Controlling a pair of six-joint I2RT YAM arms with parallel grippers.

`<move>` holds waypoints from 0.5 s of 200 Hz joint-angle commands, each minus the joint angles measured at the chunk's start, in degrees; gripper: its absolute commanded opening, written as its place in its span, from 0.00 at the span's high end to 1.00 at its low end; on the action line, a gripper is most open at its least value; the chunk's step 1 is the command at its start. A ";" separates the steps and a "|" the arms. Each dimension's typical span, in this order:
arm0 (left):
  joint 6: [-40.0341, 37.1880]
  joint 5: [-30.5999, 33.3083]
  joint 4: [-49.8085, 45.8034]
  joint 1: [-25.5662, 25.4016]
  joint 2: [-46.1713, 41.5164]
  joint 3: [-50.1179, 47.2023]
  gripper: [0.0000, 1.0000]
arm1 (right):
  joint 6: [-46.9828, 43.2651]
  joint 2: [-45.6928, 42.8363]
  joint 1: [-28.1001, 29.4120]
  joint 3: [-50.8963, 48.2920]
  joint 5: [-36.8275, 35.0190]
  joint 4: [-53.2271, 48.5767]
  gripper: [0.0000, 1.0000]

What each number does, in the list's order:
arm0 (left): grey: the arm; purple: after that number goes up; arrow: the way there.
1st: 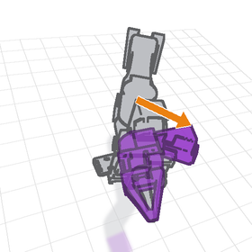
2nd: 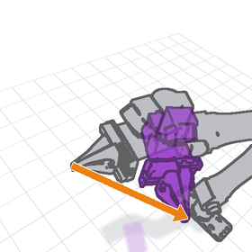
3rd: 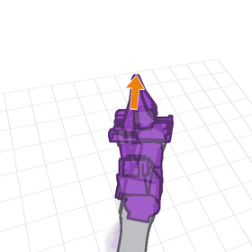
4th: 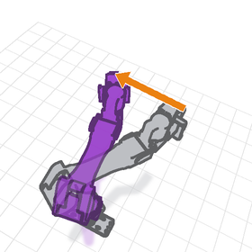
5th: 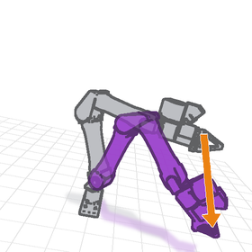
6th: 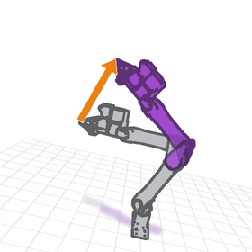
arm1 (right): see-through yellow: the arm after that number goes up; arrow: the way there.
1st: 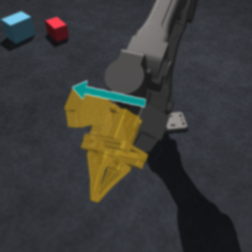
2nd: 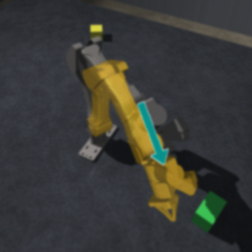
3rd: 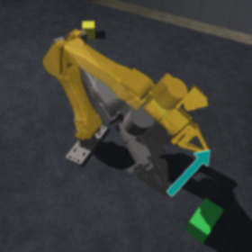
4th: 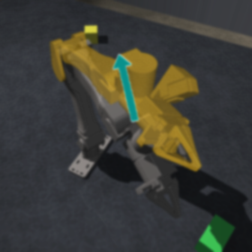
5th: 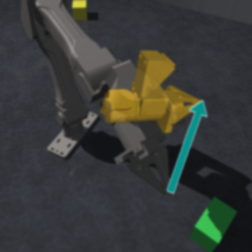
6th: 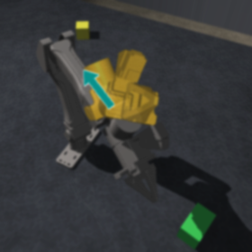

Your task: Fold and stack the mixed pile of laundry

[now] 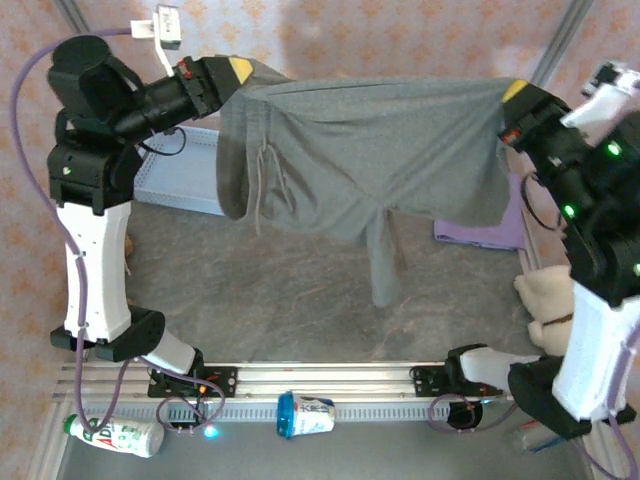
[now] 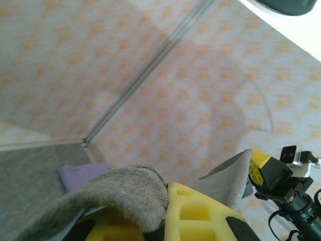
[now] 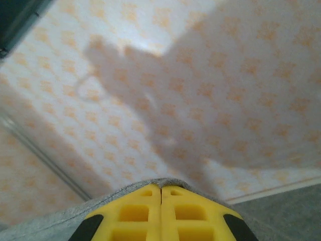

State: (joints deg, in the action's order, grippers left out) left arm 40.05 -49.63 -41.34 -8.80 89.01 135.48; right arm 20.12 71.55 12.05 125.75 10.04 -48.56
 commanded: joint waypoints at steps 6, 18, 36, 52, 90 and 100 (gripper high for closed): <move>-0.59 10.68 1.92 1.02 6.38 -10.09 1.00 | -1.15 10.56 -0.99 -6.00 -5.75 4.01 1.00; -1.19 15.51 2.57 1.14 10.43 -13.90 1.00 | -0.27 15.76 -2.44 -8.45 -4.60 6.77 1.00; -3.46 22.57 0.08 1.40 21.95 -11.86 0.57 | 1.63 25.67 -4.67 -9.68 -2.44 11.47 0.98; -4.12 26.05 -12.41 1.98 37.87 3.24 0.00 | 3.27 37.91 -6.33 -3.88 -1.55 8.66 0.47; -5.50 27.18 -31.31 2.25 56.86 32.40 0.00 | 4.27 51.44 -7.86 7.58 3.08 -2.42 0.30; -6.49 26.88 -28.13 2.05 52.95 25.45 0.00 | 3.56 49.03 -7.92 2.47 2.77 -0.12 0.30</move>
State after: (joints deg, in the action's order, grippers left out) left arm 36.60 -25.41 -60.90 -6.57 152.35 161.58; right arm 23.49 127.79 4.10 130.30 11.46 -46.09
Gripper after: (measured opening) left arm 0.996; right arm 0.697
